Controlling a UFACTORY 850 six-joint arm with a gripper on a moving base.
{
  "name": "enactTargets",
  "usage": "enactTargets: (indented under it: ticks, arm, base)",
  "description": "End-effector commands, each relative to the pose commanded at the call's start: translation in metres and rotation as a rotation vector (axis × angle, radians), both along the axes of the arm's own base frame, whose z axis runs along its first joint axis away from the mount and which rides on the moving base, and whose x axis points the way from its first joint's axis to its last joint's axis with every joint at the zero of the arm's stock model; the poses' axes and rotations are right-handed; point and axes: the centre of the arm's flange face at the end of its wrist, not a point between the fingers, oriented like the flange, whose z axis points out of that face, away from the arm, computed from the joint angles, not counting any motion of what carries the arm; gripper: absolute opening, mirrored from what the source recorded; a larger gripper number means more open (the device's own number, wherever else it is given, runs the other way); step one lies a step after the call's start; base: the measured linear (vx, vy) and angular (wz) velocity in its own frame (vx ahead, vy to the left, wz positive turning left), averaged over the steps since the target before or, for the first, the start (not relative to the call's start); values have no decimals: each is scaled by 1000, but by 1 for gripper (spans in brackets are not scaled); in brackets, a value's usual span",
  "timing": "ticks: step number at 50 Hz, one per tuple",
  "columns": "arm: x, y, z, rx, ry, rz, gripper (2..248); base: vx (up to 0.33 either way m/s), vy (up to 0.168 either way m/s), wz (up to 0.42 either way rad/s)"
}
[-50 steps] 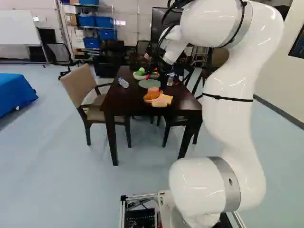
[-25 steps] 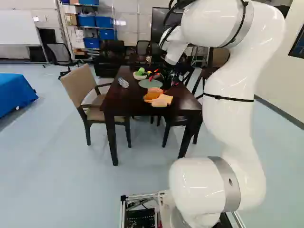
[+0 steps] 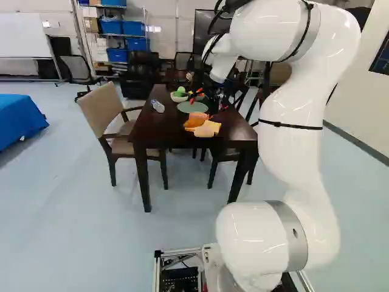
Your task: Move the croissant to the empty plate
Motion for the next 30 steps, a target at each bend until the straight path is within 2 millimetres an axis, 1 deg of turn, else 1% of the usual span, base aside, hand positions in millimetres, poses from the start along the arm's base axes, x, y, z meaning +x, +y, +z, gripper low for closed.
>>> enactTargets:
  ticks: [30]
  arm:
    - [15,9,0,-1,-13,15,247]
  base:
    - [0,0,0]
